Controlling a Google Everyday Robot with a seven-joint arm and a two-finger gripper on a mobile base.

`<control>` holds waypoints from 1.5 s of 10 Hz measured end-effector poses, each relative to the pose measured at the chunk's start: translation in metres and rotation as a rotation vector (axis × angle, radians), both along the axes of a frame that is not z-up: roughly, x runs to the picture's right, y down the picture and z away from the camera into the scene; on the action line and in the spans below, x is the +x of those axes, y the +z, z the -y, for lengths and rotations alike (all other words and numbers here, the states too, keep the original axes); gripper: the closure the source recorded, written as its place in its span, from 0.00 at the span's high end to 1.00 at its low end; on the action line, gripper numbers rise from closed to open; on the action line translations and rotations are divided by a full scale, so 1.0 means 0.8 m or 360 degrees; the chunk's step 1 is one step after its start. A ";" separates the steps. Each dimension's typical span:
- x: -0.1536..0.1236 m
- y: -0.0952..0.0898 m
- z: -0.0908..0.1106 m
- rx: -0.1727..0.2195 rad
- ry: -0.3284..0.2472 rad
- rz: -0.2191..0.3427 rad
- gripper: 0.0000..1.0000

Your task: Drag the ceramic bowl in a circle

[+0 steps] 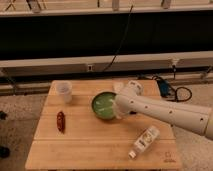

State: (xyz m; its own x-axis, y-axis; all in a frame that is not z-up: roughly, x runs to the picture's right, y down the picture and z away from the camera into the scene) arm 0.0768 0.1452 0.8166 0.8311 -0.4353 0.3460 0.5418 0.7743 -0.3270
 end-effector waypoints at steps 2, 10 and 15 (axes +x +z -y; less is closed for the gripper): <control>0.016 0.014 0.019 -0.0005 -0.0018 0.0011 0.02; -0.001 0.046 0.047 -0.0060 -0.0129 0.0081 0.02; -0.048 0.036 0.033 -0.0125 -0.0225 0.0134 0.02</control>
State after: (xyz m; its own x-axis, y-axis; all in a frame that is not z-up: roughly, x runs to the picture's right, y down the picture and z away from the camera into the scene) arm 0.0382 0.1185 0.8455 0.7304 -0.5145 0.4493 0.6712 0.6625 -0.3325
